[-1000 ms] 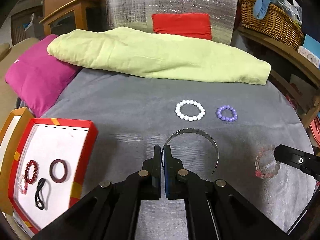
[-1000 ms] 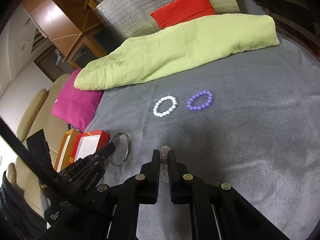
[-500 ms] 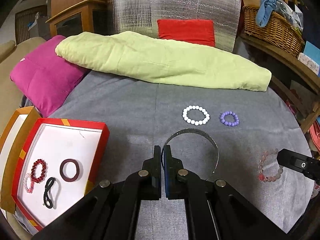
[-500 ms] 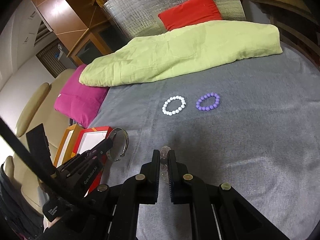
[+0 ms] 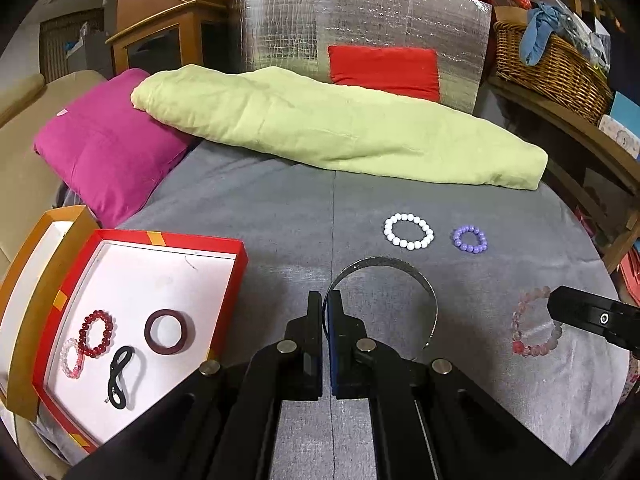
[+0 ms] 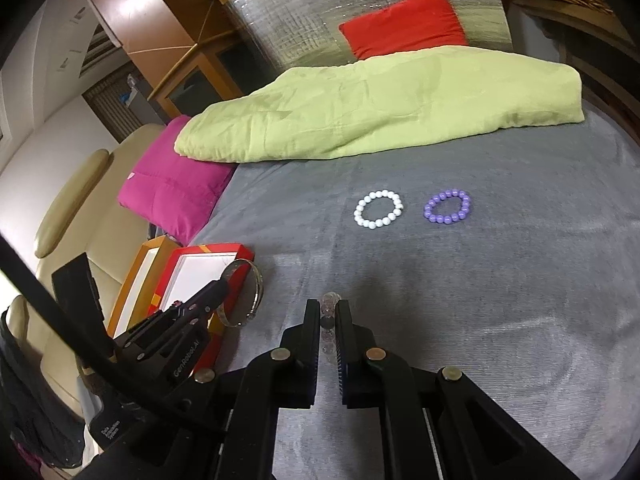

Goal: Organize jewelry
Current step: 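Carry the silver bangle with the left gripper while the right carries the pink-white bracelet to the tray, then lower the silver bangle into the tray while the right lowers the pink-white bracelet beside it, then open both grippers and move them back over the white and purple bracelets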

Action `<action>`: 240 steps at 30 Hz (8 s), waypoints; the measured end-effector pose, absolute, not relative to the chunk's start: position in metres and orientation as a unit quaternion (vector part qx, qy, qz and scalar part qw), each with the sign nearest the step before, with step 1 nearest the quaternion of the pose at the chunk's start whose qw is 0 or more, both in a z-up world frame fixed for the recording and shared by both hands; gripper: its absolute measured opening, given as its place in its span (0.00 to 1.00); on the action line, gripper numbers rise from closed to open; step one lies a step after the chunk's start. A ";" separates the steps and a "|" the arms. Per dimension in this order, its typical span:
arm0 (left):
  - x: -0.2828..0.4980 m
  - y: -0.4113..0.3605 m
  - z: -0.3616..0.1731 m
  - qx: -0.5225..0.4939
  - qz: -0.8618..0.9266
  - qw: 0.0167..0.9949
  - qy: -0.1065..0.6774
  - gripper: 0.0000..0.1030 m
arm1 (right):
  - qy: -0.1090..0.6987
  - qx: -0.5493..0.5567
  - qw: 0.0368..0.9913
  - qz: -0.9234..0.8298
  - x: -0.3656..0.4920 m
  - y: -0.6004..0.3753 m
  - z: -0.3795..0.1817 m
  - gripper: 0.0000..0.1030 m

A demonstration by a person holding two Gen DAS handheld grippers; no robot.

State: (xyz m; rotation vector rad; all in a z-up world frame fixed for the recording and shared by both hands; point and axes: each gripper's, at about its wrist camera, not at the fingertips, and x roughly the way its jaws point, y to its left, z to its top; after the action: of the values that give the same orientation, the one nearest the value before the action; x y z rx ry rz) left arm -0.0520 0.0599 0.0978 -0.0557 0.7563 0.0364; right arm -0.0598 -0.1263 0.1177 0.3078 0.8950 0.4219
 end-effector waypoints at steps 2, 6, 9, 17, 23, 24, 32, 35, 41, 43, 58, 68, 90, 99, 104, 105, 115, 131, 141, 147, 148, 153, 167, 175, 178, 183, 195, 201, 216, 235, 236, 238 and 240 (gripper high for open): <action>-0.053 0.061 0.098 -0.028 0.019 0.929 0.368 0.03 | 0.426 0.145 0.870 0.203 -0.061 -0.123 0.120 0.08; -0.055 0.065 0.100 -0.031 0.019 0.930 0.365 0.03 | 0.424 0.141 0.871 0.204 -0.063 -0.118 0.124 0.08; -0.056 0.070 0.101 -0.035 0.020 0.930 0.365 0.03 | 0.424 0.139 0.871 0.203 -0.063 -0.115 0.125 0.08; -0.060 0.081 0.102 -0.042 0.026 0.930 0.364 0.03 | 0.425 0.131 0.871 0.209 -0.063 -0.104 0.127 0.08; -0.061 0.091 0.101 -0.048 0.032 0.929 0.367 0.03 | 0.427 0.127 0.869 0.214 -0.061 -0.093 0.125 0.08; -0.061 0.092 0.101 -0.048 0.033 0.929 0.366 0.03 | 0.427 0.126 0.869 0.215 -0.060 -0.092 0.125 0.08; -0.062 0.099 0.100 -0.054 0.035 0.928 0.367 0.03 | 0.432 0.121 0.866 0.221 -0.055 -0.080 0.121 0.08; -0.061 0.102 0.098 -0.056 0.036 0.927 0.370 0.03 | 0.433 0.120 0.865 0.223 -0.054 -0.076 0.119 0.08; -0.059 0.112 0.095 -0.057 0.044 0.925 0.373 0.03 | 0.435 0.117 0.863 0.230 -0.049 -0.066 0.118 0.08; -0.058 0.118 0.092 -0.060 0.048 0.923 0.377 0.03 | 0.435 0.117 0.862 0.234 -0.047 -0.061 0.118 0.08; -0.057 0.211 0.066 -0.075 0.125 0.901 0.408 0.03 | 0.441 0.108 0.840 0.297 -0.025 0.016 0.116 0.08; -0.052 0.259 0.066 -0.083 0.157 0.893 0.413 0.03 | 0.445 0.098 0.825 0.334 -0.011 0.077 0.116 0.08; -0.025 0.297 0.047 -0.093 0.171 0.879 0.435 0.03 | 0.479 0.124 0.794 0.353 0.040 0.142 0.078 0.08; -0.014 0.300 0.037 -0.097 0.173 0.872 0.447 0.03 | 0.496 0.130 0.787 0.343 0.053 0.152 0.055 0.08; -0.008 0.297 0.031 -0.094 0.170 0.870 0.454 0.03 | 0.506 0.121 0.788 0.329 0.058 0.148 0.042 0.08; -0.007 0.297 0.030 -0.094 0.170 0.869 0.455 0.03 | 0.508 0.119 0.788 0.326 0.059 0.147 0.040 0.08; -0.004 0.297 0.025 -0.089 0.171 0.865 0.464 0.03 | 0.517 0.099 0.793 0.308 0.064 0.142 0.032 0.08; 0.004 0.293 0.024 -0.075 0.166 0.866 0.466 0.03 | 0.519 0.084 0.796 0.300 0.066 0.144 0.025 0.08; 0.006 0.290 0.022 -0.067 0.164 0.866 0.468 0.03 | 0.520 0.079 0.796 0.300 0.066 0.146 0.023 0.08; 0.007 0.289 0.023 -0.064 0.163 0.866 0.469 0.03 | 0.519 0.077 0.796 0.301 0.065 0.147 0.022 0.08; 0.007 0.288 0.023 -0.063 0.163 0.866 0.469 0.03 | 0.519 0.076 0.796 0.300 0.065 0.147 0.022 0.08; 0.008 0.288 0.023 -0.063 0.163 0.866 0.469 0.03 | 0.520 0.074 0.797 0.300 0.065 0.148 0.022 0.08; 0.002 0.299 0.027 -0.072 0.198 0.862 0.461 0.07 | 0.523 0.053 0.802 0.284 0.063 0.151 0.023 0.11; -0.023 0.294 0.065 -0.079 0.231 0.877 0.414 0.55 | 0.494 0.065 0.819 0.285 0.047 0.125 0.060 0.25; -0.031 0.280 0.081 -0.070 0.229 0.885 0.399 0.64 | 0.475 0.070 0.834 0.273 0.036 0.097 0.077 0.46; -0.042 0.238 0.099 -0.052 0.206 0.898 0.386 0.69 | 0.452 0.060 0.859 0.234 0.014 0.038 0.092 0.75; -0.050 0.124 0.103 -0.026 0.131 0.907 0.399 0.70 | 0.460 0.082 0.874 0.132 -0.038 -0.136 0.068 0.80; -0.048 0.080 0.107 -0.005 0.106 0.910 0.400 0.70 | 0.457 0.120 0.875 0.105 -0.054 -0.193 0.062 0.80; -0.039 0.049 0.109 0.014 0.085 0.913 0.398 0.70 | 0.458 0.140 0.872 0.100 -0.054 -0.213 0.052 0.80; -0.015 0.035 0.028 0.007 0.030 0.891 0.452 0.70 | 0.473 0.111 0.871 0.068 0.024 -0.211 0.055 0.79; -0.015 0.034 0.024 0.012 0.025 0.891 0.453 0.70 | 0.475 0.107 0.871 0.066 0.036 -0.209 0.056 0.79; -0.014 0.033 0.021 0.015 0.018 0.891 0.453 0.70 | 0.482 0.098 0.869 0.056 0.061 -0.204 0.055 0.71; -0.012 0.035 0.020 0.011 0.014 0.891 0.453 0.70 | 0.497 0.090 0.862 0.041 0.086 -0.200 0.047 0.60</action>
State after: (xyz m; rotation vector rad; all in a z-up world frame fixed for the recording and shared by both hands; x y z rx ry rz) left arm -0.0122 0.0347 0.0202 0.0225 0.9398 0.0287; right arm 0.0863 -0.2003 0.0475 0.1882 1.0427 0.0850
